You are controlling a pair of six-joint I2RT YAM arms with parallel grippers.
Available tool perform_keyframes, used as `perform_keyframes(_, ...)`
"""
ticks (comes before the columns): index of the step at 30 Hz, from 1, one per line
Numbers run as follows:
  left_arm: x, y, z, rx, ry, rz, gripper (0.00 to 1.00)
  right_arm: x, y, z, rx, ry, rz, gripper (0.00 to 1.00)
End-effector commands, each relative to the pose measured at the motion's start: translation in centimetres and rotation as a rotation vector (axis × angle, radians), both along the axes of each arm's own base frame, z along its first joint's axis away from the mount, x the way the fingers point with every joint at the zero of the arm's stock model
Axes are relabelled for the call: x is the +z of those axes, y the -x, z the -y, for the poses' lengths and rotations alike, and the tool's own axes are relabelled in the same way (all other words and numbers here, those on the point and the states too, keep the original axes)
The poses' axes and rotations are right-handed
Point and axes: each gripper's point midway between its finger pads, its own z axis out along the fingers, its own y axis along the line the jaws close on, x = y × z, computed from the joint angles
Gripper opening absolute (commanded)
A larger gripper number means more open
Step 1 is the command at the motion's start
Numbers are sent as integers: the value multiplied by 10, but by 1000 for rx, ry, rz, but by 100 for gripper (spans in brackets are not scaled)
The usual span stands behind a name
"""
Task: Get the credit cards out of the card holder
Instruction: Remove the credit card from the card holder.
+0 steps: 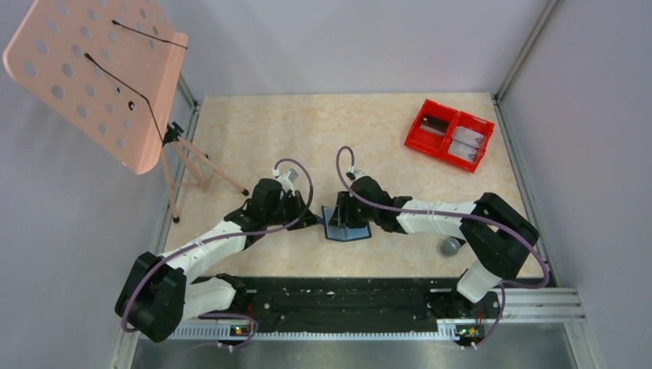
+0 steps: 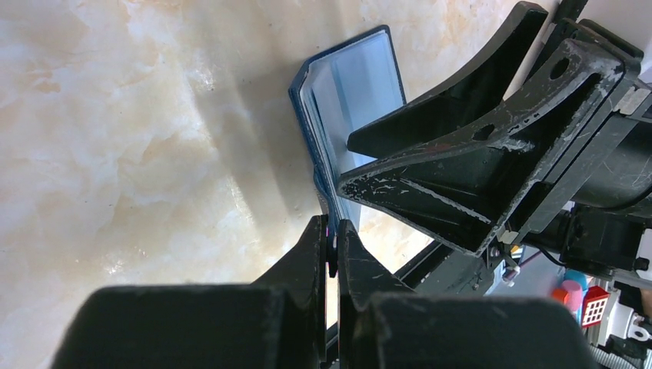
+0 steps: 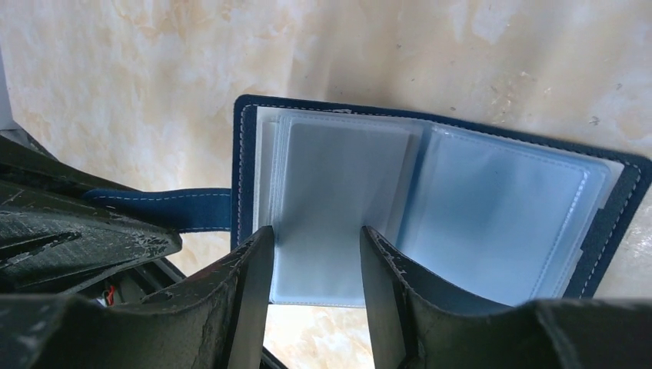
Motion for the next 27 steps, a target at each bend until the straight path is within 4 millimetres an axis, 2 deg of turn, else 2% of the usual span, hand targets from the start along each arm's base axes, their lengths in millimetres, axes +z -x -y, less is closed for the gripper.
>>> perform_keyframes(1, 11, -7, 2, -11, 10, 63, 0, 11, -8, -2, -16, 18, 55, 44)
perform_keyframes(27, 2, -5, 0, -23, -24, 41, 0, 21, -17, 23, -74, 92, 111, 46)
